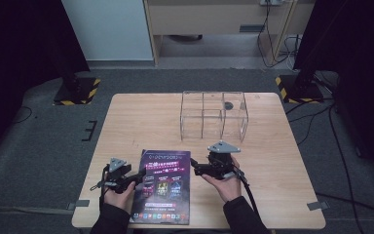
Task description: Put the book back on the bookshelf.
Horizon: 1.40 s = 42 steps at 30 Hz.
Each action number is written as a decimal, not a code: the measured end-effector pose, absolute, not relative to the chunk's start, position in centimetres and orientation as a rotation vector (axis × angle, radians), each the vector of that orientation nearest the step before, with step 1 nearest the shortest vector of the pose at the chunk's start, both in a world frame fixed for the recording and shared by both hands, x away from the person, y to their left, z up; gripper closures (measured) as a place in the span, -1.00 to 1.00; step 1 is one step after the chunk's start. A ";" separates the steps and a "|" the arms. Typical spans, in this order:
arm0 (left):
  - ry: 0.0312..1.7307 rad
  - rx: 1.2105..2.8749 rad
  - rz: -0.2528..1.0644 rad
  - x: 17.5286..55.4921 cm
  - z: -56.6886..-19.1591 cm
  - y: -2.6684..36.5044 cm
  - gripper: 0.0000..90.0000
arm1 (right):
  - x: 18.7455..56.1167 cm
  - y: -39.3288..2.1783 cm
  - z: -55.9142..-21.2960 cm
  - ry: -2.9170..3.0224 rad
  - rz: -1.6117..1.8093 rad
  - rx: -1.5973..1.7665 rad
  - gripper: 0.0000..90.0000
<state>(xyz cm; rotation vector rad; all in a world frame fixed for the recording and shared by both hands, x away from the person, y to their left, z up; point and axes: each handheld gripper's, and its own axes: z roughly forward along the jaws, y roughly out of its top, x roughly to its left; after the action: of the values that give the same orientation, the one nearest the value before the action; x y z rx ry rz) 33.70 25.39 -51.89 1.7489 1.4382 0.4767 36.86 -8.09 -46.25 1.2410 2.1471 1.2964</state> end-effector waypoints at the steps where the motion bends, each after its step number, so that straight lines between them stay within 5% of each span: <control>1: 1.438 1.751 0.473 33.7 -51.9 25.4 -0.31 | 36.9 -7.9 -46.4 2.153 1.295 1.242 -0.72; 42: 1.485 1.726 0.355 33.6 -53.2 23.9 -0.16 | 34.7 -2.7 -53.1 2.368 1.189 1.222 -0.50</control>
<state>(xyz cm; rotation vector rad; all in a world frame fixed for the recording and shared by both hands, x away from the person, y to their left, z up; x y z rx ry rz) 33.59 23.94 -53.21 1.7262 1.4852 0.3548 34.73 -2.68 -53.07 1.2224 2.3679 1.1891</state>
